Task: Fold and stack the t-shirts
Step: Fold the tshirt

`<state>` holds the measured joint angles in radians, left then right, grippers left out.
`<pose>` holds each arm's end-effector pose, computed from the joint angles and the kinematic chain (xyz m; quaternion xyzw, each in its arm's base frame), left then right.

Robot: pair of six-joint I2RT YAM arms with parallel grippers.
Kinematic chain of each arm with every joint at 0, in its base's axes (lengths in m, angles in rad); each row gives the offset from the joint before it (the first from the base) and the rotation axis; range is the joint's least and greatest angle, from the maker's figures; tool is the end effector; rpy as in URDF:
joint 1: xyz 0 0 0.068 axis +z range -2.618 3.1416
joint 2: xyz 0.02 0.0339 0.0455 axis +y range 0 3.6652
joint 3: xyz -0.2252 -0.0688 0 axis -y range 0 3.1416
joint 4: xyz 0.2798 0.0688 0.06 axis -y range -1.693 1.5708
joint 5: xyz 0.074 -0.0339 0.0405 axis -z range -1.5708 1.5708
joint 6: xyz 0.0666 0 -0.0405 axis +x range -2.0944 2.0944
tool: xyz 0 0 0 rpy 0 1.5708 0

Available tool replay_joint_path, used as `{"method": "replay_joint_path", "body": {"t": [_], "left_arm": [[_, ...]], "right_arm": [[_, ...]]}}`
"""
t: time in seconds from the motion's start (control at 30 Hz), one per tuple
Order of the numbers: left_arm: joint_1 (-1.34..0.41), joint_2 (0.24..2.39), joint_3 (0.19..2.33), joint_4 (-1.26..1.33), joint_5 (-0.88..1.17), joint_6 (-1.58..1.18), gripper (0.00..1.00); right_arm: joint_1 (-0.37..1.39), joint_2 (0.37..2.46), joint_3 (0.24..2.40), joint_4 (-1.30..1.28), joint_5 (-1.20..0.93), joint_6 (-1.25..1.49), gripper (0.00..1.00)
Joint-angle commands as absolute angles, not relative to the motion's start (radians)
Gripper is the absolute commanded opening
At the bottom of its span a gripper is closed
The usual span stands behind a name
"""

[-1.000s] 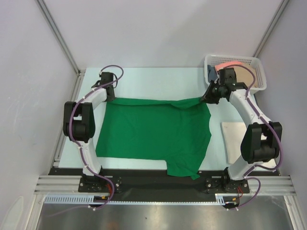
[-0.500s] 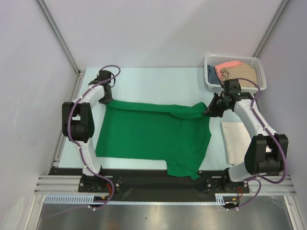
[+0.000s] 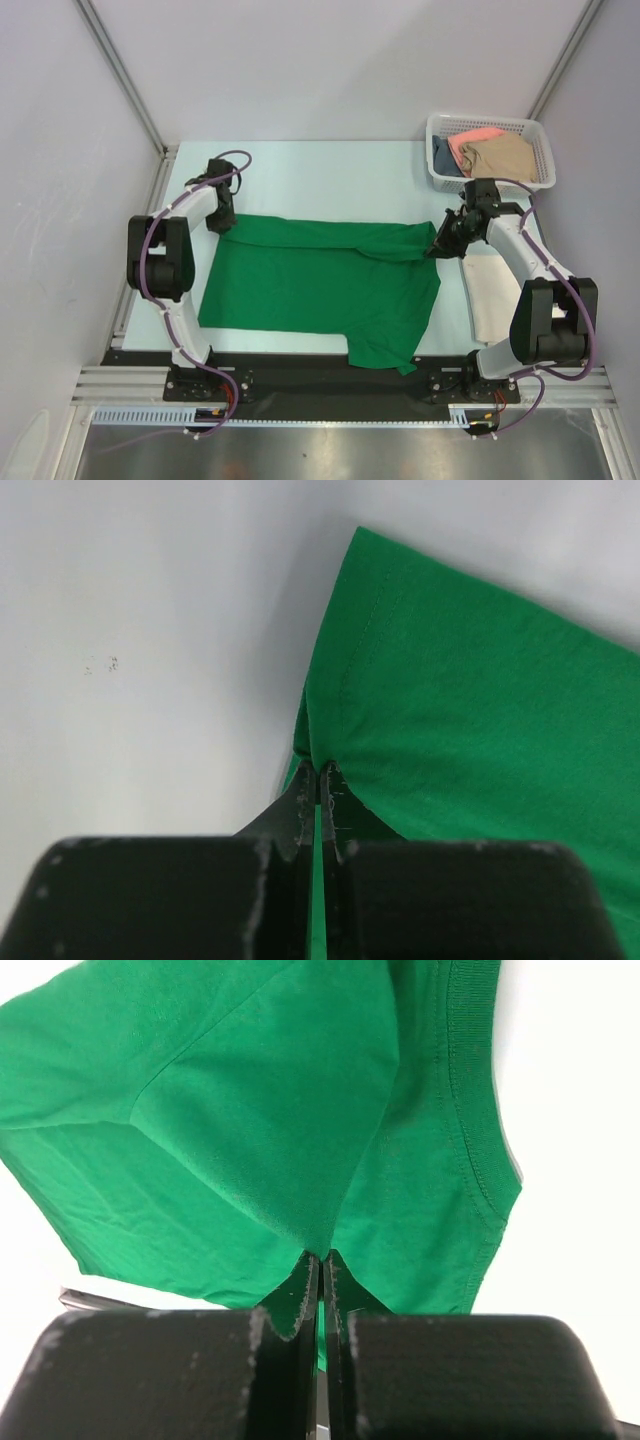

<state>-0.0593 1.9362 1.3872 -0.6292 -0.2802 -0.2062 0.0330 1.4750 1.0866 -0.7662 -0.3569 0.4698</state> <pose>0.4236 -0.0067 0.1015 -0.0984 0.9666 0.1102 0.2096 0.3343 0.0343 0.1625 0.1728 0.9480 0.2188 0.1537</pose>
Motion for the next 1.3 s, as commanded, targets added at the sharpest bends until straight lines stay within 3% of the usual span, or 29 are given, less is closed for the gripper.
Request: {"method": "replay_joint_path", "body": {"t": [0.0, 0.47, 0.83, 0.9, 0.93, 0.97, 1.1, 1.17, 1.27], "left_arm": [[-0.054, 1.887, 1.382, -0.615, -0.262, -0.229, 0.00], [-0.054, 1.919, 1.384, -0.632, -0.301, -0.249, 0.00], [-0.054, 1.902, 1.358, -0.632, -0.304, -0.250, 0.01], [-0.054, 1.899, 1.358, -0.641, -0.314, -0.252, 0.03], [-0.054, 1.891, 1.361, -0.650, -0.325, -0.262, 0.11], [-0.054, 1.882, 1.361, -0.658, -0.331, -0.267, 0.15], [-0.055, 1.806, 1.351, -0.692, -0.359, -0.293, 0.42], [-0.055, 1.749, 1.350, -0.716, -0.400, -0.316, 0.55], [-0.057, 1.685, 1.342, -0.706, -0.401, -0.337, 0.62]], "right_arm": [[0.026, 1.453, 1.089, -0.749, -0.361, 0.446, 0.00], [0.021, 1.470, 1.097, -0.753, -0.385, 0.452, 0.00], [0.023, 1.453, 0.965, -0.730, -0.379, 0.466, 0.00], [0.021, 1.450, 0.966, -0.733, -0.377, 0.463, 0.05], [0.023, 1.447, 0.972, -0.739, -0.371, 0.450, 0.09], [0.021, 1.444, 1.007, -0.762, -0.359, 0.439, 0.25], [0.009, 1.450, 1.130, -0.766, -0.264, 0.367, 0.63], [0.008, 1.472, 1.172, -0.691, -0.278, 0.359, 0.71], [0.008, 1.570, 1.209, -0.637, -0.279, 0.371, 0.72]]}}
